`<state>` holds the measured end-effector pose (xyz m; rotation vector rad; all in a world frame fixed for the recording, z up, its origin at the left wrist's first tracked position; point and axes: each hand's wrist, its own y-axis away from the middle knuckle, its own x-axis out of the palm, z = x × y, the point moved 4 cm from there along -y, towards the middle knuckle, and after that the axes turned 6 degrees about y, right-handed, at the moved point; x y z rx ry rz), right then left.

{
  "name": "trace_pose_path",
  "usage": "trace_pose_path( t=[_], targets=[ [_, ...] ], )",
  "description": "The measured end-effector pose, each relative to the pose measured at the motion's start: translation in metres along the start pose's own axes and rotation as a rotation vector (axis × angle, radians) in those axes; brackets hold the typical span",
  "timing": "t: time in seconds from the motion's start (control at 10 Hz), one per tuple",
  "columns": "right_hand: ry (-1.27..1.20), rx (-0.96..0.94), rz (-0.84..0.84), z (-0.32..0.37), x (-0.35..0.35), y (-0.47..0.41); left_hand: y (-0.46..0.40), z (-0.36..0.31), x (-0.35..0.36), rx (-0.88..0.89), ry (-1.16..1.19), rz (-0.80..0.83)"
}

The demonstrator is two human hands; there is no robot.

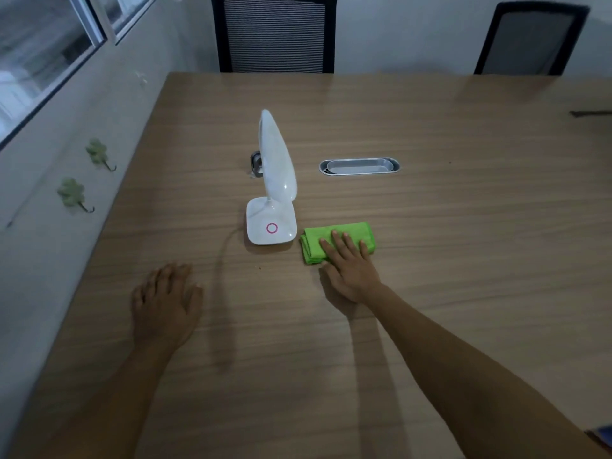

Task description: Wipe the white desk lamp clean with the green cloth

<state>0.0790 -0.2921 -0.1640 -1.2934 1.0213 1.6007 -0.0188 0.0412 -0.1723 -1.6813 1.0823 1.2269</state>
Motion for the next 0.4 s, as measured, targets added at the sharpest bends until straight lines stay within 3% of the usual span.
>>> trace_pose_path(
  t=[0.2, 0.4],
  targets=[
    [-0.028, 0.065, 0.037, -0.002, -0.001, -0.001, 0.0, -0.006, 0.004, 0.008, 0.002, 0.028],
    [-0.046, 0.029, -0.085, 0.009, -0.023, 0.009, 0.0, -0.003, 0.002, -0.025, 0.003, 0.095]
  ],
)
